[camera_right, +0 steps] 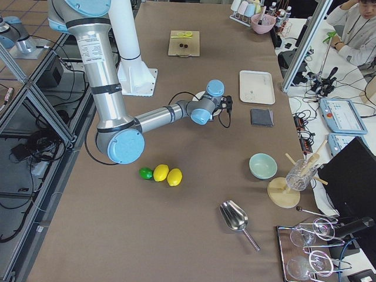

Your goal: Place red cherry on plate

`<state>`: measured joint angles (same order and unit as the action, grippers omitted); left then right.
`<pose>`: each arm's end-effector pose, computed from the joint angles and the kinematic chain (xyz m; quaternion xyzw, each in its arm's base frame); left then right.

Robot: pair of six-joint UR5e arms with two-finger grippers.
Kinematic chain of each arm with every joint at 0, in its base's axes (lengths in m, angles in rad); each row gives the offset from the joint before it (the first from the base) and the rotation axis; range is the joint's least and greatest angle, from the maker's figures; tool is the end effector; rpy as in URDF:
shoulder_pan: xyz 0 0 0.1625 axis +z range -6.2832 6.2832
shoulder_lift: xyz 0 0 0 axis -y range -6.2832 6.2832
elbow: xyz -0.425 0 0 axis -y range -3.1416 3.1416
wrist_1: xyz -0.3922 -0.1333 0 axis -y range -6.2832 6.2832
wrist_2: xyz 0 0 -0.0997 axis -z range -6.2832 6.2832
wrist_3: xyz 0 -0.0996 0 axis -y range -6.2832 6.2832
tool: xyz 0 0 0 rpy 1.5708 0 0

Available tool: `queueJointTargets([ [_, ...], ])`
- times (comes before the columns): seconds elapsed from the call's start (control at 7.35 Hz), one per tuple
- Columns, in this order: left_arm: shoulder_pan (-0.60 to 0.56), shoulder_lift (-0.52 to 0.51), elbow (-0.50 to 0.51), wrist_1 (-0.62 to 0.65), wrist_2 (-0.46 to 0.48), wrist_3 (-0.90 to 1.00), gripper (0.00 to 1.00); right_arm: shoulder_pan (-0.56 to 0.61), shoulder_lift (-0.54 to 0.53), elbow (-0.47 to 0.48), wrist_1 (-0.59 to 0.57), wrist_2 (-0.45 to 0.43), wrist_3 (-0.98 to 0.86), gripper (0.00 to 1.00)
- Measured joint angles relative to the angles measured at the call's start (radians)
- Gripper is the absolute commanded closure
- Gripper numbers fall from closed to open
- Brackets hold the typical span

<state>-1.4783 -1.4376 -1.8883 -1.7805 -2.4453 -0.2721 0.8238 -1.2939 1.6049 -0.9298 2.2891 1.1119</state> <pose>-0.0155 -0.4490 0.5326 0.0991 0.4405 0.0029 0.8922 -0.3637 -0.4925 0.4136 0.0063 -0.5307 -0.0074 0.8475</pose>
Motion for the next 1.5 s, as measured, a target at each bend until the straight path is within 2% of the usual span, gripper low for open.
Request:
queueJointTargets([
  [0.14, 0.081, 0.018, -0.064, -0.032, 0.003, -0.138, 0.03, -0.043, 0.04, 0.008, 0.001, -0.021, 0.081, 1.0],
  [0.27, 0.182, 0.049, -0.109, -0.116, 0.017, -0.295, 0.03, -0.102, 0.072, 0.012, 0.003, -0.078, 0.144, 1.0],
  [0.54, 0.445, 0.117, -0.137, -0.317, 0.171, -0.545, 0.03, -0.202, 0.117, 0.016, 0.004, -0.189, 0.221, 1.0],
  [0.68, 0.579, 0.119, -0.14, -0.356, 0.26, -0.645, 0.03, -0.236, 0.134, 0.018, 0.004, -0.228, 0.249, 1.0],
  [0.95, 0.784, 0.074, -0.133, -0.374, 0.412, -0.791, 0.04, -0.287, 0.156, 0.018, 0.003, -0.283, 0.279, 1.0],
  [1.36, 0.893, -0.048, -0.056, -0.372, 0.479, -0.829, 0.1, -0.334, 0.165, 0.013, 0.002, -0.331, 0.284, 1.0],
  [1.5, 0.905, -0.058, -0.048, -0.37, 0.487, -0.83, 0.12, -0.343, 0.167, 0.012, 0.002, -0.342, 0.285, 0.01],
])
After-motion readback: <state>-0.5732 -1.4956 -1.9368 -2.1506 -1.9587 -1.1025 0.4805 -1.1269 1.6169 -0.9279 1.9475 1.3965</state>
